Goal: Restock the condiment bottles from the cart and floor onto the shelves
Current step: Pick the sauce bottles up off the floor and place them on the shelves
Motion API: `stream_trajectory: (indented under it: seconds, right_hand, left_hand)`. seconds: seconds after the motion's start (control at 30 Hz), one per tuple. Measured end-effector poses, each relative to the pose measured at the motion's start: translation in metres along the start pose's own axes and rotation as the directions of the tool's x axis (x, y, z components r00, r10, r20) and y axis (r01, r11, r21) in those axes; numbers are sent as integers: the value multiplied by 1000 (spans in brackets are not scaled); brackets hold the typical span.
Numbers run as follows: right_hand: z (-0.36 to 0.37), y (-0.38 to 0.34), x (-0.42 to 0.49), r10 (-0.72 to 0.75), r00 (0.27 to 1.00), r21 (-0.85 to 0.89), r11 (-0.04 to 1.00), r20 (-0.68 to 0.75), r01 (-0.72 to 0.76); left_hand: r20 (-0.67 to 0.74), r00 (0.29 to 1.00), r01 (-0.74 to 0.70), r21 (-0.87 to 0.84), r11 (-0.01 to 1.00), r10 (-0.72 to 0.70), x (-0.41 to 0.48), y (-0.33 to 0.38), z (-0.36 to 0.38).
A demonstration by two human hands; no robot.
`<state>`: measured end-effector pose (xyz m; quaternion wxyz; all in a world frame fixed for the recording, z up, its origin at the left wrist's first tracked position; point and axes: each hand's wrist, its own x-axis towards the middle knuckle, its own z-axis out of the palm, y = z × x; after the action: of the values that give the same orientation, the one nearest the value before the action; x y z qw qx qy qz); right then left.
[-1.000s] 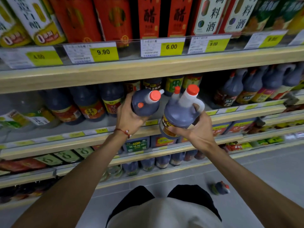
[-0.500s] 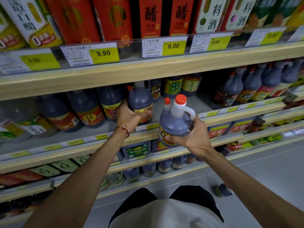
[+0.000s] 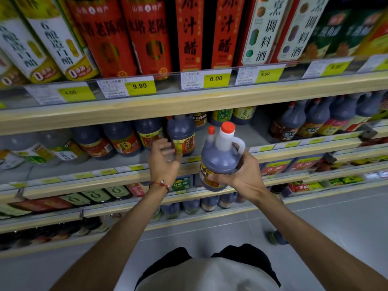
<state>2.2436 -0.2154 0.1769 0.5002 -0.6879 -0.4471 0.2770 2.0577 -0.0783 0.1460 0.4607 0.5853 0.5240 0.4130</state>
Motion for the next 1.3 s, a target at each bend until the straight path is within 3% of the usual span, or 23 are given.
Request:
stream_trajectory:
  seconds: [0.07,0.13,0.2,0.23,0.43,0.57,0.77,1.0,1.3]
  right_hand:
    - [-8,-5,2,8,999,17,1000,49,-8]
    - [-15,-11,4,-7,995,40,999,97,3]
    - [-22,-15,7,-25,989,87,996,148,12]
    - [-26,-15,8,-30,984,104,995,174,12]
    - [-55,-14,29,-60,900,-66,993,432,98]
    - [-76,-14,46,-111,831,-157,960,545,231]
    - [-77,3,56,-199,890,-255,912,410,321]
    - [-52,29,68,-273,927,-198,924,256,327]
    - [-21,59,111,-229,955,-135,957,189,257]
  left_hand:
    - [273,961,44,-4,999,-42,-13,11,-1]
    - [551,832,84,-8,996,-65,-23,21,0]
    - [677,733,44,40,998,-60,-32,31,5]
    - [688,724,13,68,998,-56,-37,36,10]
    - [460,887,-90,91,992,38,-66,53,50]
    - [313,947,-129,152,980,76,-78,47,68]
    - [146,957,-283,273,919,251,-67,54,83]
    - [146,928,-371,287,883,343,-31,33,97]
    - [166,914,-406,349,845,371,17,-8,112]
